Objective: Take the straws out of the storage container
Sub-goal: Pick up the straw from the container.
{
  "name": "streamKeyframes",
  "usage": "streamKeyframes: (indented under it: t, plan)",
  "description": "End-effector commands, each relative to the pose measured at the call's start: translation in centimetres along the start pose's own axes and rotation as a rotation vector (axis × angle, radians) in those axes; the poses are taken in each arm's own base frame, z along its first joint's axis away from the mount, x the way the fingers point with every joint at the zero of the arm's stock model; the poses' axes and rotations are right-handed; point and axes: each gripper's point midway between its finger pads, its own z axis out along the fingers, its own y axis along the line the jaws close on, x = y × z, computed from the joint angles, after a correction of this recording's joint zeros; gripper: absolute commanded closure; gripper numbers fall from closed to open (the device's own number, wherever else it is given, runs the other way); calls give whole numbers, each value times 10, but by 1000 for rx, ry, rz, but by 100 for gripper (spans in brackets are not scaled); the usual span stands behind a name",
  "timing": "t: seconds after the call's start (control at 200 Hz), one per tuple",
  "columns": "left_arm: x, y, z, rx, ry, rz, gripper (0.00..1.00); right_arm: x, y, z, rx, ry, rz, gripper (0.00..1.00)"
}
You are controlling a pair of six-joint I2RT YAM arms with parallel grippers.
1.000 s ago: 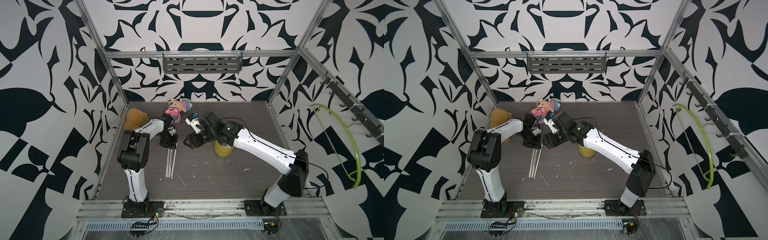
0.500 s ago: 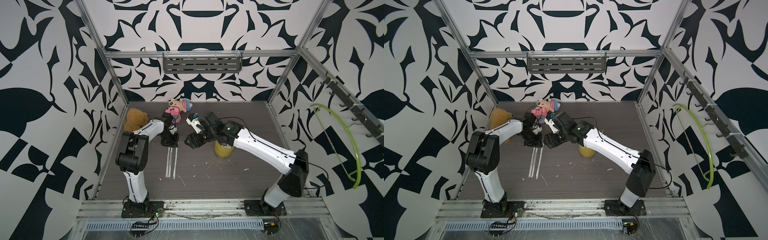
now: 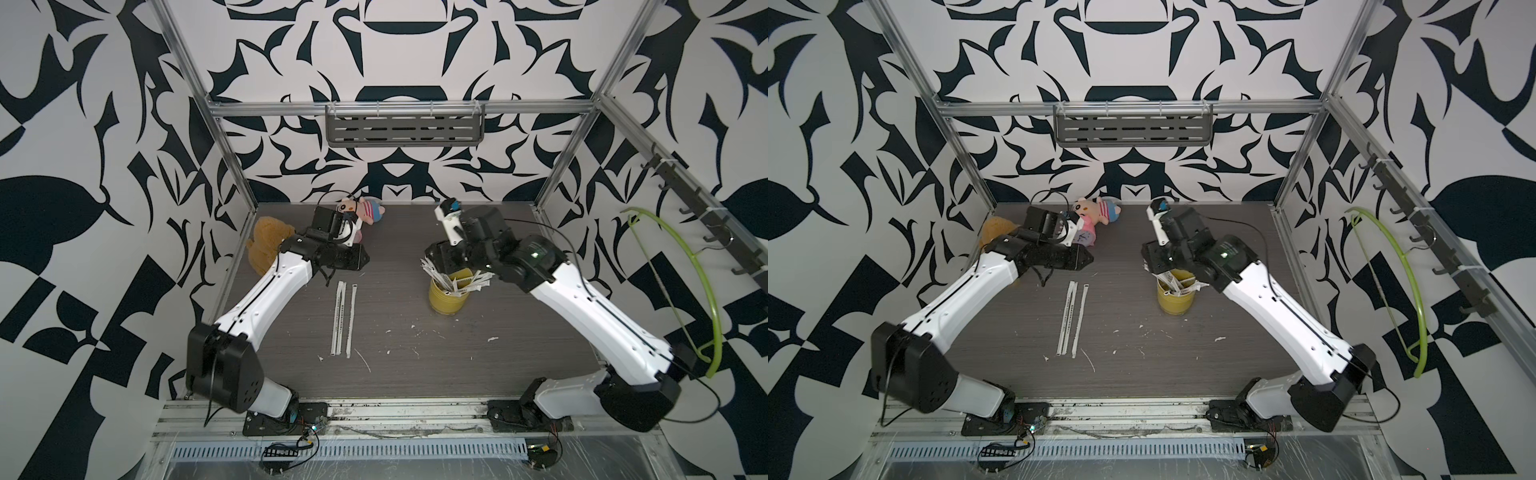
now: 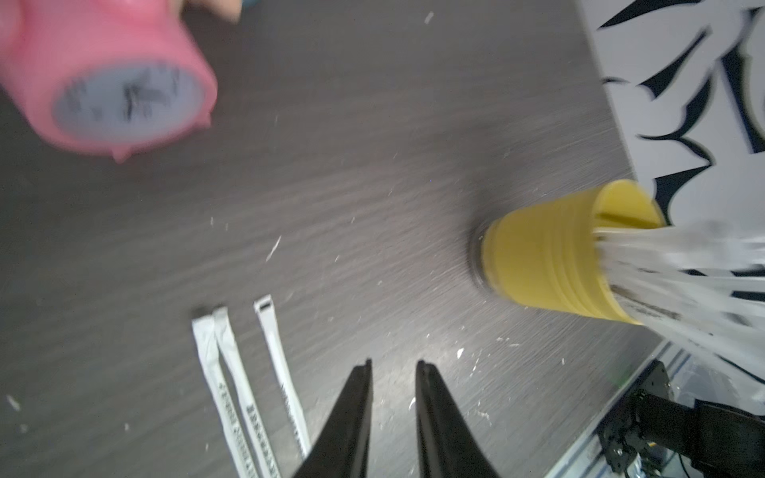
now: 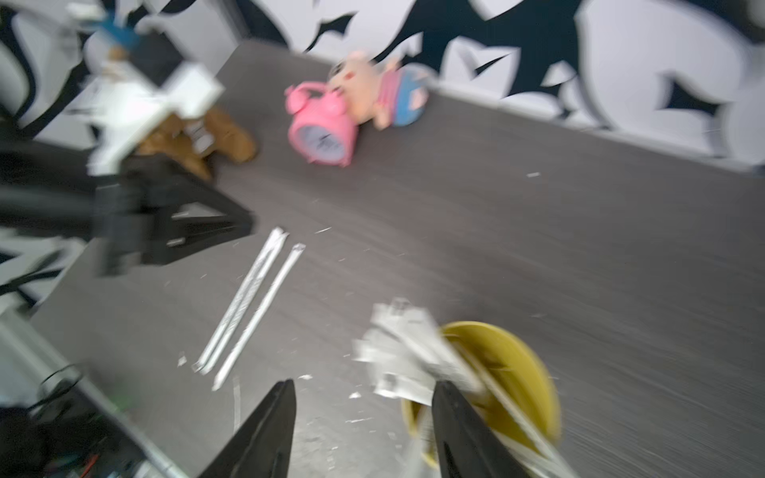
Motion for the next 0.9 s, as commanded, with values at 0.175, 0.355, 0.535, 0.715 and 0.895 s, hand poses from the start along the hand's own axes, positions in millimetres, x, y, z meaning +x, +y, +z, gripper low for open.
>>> streamKeyframes:
  t: [0.175, 0.355, 0.535, 0.715, 0.895]
  plan:
    - [1, -102, -9, 230, -221, 461, 68, 36, -56, -30, 148, 28, -94, 41]
    - [8, -119, -22, 333, -285, 487, 68, 48, -23, 7, -43, 124, -187, 41]
    - [16, -115, -23, 325, -267, 468, 68, 43, -20, 45, -53, 141, -259, 46]
    - [17, -114, -21, 326, -257, 459, 67, 45, -21, 76, -91, 197, -268, 48]
    - [16, -115, -18, 325, -236, 459, 66, 49, -28, 84, -86, 218, -242, 52]
